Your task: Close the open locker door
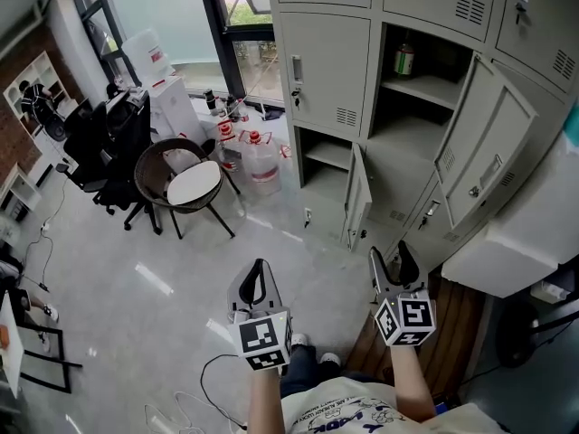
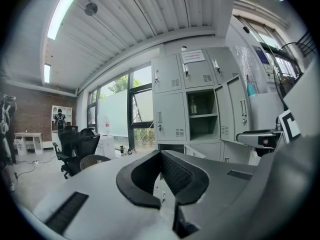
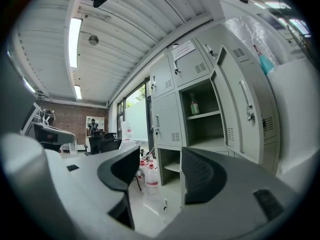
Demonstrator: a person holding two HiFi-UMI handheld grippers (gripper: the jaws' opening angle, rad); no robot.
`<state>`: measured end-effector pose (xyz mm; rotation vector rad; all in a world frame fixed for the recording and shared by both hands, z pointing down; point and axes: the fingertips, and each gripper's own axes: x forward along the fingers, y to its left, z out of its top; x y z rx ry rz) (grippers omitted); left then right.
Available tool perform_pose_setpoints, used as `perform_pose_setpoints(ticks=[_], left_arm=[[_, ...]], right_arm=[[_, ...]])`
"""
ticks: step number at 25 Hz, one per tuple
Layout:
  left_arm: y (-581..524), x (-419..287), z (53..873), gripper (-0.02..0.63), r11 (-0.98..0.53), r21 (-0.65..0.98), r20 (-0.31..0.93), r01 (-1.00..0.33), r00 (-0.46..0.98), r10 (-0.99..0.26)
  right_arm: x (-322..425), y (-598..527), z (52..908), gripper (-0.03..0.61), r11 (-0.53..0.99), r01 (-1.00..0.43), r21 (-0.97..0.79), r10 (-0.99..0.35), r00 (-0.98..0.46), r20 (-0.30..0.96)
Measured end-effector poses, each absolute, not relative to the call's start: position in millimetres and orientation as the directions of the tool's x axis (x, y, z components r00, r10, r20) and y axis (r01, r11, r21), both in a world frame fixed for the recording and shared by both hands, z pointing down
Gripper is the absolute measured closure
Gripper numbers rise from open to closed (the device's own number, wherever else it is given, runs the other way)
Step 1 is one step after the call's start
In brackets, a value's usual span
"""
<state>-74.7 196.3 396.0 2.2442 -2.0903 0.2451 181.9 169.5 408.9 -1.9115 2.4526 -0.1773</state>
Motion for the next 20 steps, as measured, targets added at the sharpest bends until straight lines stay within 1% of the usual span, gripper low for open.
perform_pose_setpoints(ticks=[9, 20], left_arm=[[168, -78, 403, 0.61, -0.068, -0.068, 0.172, -0.995, 0.056, -0.983], [96, -87, 410, 0.609, -0.115, -0.07, 0.183, -0.991, 0.101, -0.978]], right_arm=[[181, 139, 426, 0.321, 0.24, -0.962, -0.131, -0.965, -0.252, 0.078], [176, 76, 443, 0.321, 0.194, -0.969, -0.153, -0.97, -0.213, 0.116]])
